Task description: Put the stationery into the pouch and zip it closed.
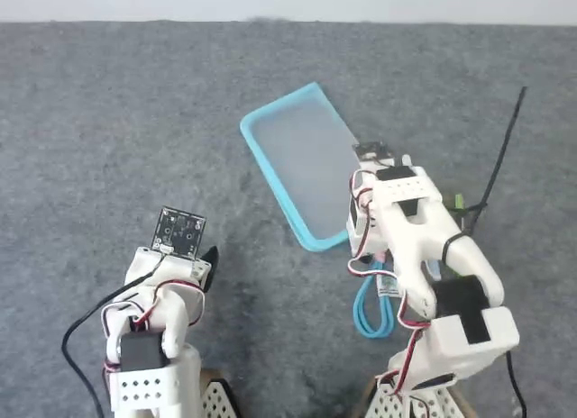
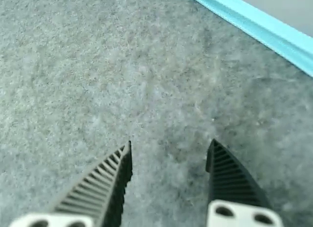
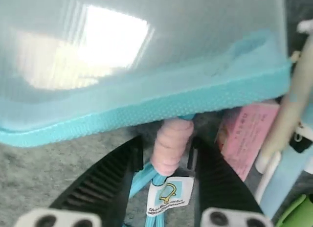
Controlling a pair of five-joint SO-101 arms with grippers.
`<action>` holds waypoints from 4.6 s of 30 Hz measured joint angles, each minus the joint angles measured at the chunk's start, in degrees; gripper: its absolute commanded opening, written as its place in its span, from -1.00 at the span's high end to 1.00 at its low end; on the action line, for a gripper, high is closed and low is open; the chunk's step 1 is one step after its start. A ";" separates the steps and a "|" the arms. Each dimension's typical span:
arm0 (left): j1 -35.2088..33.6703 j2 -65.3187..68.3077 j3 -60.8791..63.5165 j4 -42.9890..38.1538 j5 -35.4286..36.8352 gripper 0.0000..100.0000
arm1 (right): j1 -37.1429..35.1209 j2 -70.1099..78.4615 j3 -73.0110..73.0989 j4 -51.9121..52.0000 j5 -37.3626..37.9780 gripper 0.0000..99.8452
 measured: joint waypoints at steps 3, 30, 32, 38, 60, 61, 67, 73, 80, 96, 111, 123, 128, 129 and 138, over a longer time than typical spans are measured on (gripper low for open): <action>0.00 0.00 0.00 0.00 0.00 0.53 | -0.18 0.26 -0.09 0.00 0.00 0.71; 0.00 0.00 0.00 0.00 0.00 0.53 | 2.81 0.44 -3.78 -1.23 1.76 0.61; 0.00 0.00 0.00 0.00 0.00 0.53 | 2.81 0.70 -3.78 -1.85 1.76 0.62; 0.00 0.00 0.00 0.00 0.00 0.53 | 2.81 1.41 -3.78 -3.69 0.53 0.73; 0.00 0.00 -4.31 1.41 -2.90 0.52 | 2.99 -16.62 -4.40 1.49 8.09 0.99; 0.00 0.00 -6.07 1.58 -2.90 0.52 | 2.11 -19.60 -4.13 1.67 8.79 0.99; 0.00 8.88 -17.85 1.58 -2.90 0.42 | -5.98 -38.51 -0.62 1.85 10.29 0.99; 1.23 30.15 -30.95 -2.73 4.84 0.41 | -13.36 -50.55 10.64 0.35 13.01 0.99; 11.52 43.96 -26.90 -20.04 11.87 0.42 | -13.98 -52.04 13.10 0.18 13.63 0.99; 18.73 59.96 -24.26 -29.71 13.19 0.42 | -20.75 -41.41 -18.02 16.88 15.12 0.99; 10.81 56.70 -24.35 -24.44 18.02 0.42 | -29.63 -40.97 7.38 2.02 18.11 0.99; 2.64 24.00 -20.57 -8.35 16.35 0.42 | -21.71 -40.35 8.26 -2.55 14.42 0.99; 5.01 13.10 -17.93 -5.80 13.63 0.42 | -21.71 -39.91 8.26 -2.64 14.42 0.99; 5.19 11.87 -17.93 -5.27 13.54 0.42 | -21.63 -39.21 8.26 -3.16 14.42 0.99; 5.54 10.64 -17.93 -5.10 13.01 0.42 | -21.71 -33.23 4.22 -2.90 14.42 0.99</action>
